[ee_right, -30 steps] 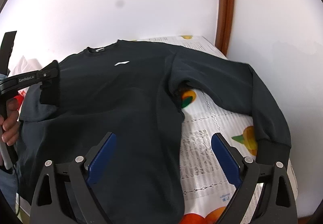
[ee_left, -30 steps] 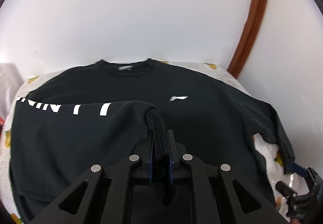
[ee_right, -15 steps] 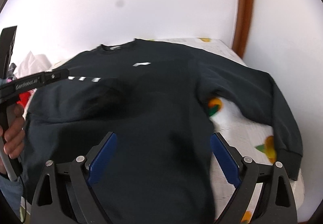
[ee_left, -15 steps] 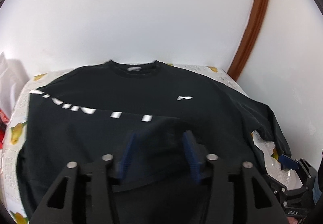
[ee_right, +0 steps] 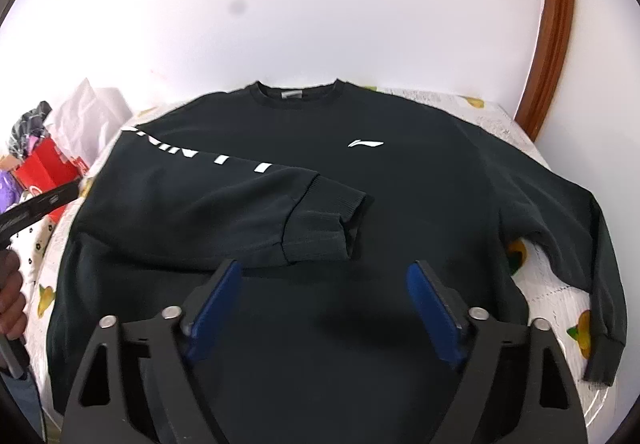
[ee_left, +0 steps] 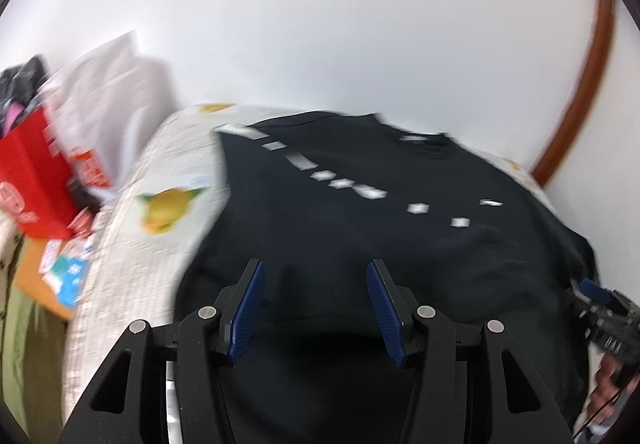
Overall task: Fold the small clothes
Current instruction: 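Grasp the folded sleeve cuff with the right gripper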
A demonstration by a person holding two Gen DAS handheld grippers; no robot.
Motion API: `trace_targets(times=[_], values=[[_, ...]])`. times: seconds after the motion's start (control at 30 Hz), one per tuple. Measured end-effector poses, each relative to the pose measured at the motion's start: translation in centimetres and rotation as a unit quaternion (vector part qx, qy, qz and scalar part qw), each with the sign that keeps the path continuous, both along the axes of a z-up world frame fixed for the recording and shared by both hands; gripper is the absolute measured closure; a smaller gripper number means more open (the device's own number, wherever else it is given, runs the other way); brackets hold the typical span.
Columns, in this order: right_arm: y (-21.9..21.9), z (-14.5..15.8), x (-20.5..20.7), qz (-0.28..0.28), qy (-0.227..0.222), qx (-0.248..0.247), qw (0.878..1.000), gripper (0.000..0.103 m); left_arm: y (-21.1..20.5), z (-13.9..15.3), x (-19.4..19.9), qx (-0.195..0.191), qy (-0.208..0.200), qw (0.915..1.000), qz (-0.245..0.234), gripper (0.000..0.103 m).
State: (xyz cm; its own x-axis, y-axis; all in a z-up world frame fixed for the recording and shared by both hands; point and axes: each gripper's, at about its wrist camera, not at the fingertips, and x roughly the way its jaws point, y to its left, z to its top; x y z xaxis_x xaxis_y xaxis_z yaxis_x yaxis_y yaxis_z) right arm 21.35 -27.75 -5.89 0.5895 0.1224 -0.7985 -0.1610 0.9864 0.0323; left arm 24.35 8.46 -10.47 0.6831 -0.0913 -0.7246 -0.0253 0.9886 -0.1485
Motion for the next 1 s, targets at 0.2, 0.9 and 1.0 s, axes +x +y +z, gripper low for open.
trace_targets(times=[0.2,0.9,1.0], values=[[0.4,-2.3,2.9,-0.018,0.024,-0.013,0.999,0.025,6.2,-3.1,0.0,0.004,0.030,0.9982,0.052,0.053],[2.4,-7.5,11.7,0.001,0.050,0.036,0.998,0.085,5.3,-7.2,4.4,0.072,0.043,0.9965,-0.007,0.095],[2.9,-5.8,11.8,0.021,0.014,0.039,0.999,0.092,5.7,-7.3,4.1,0.069,0.041,0.9968,-0.002,0.097]])
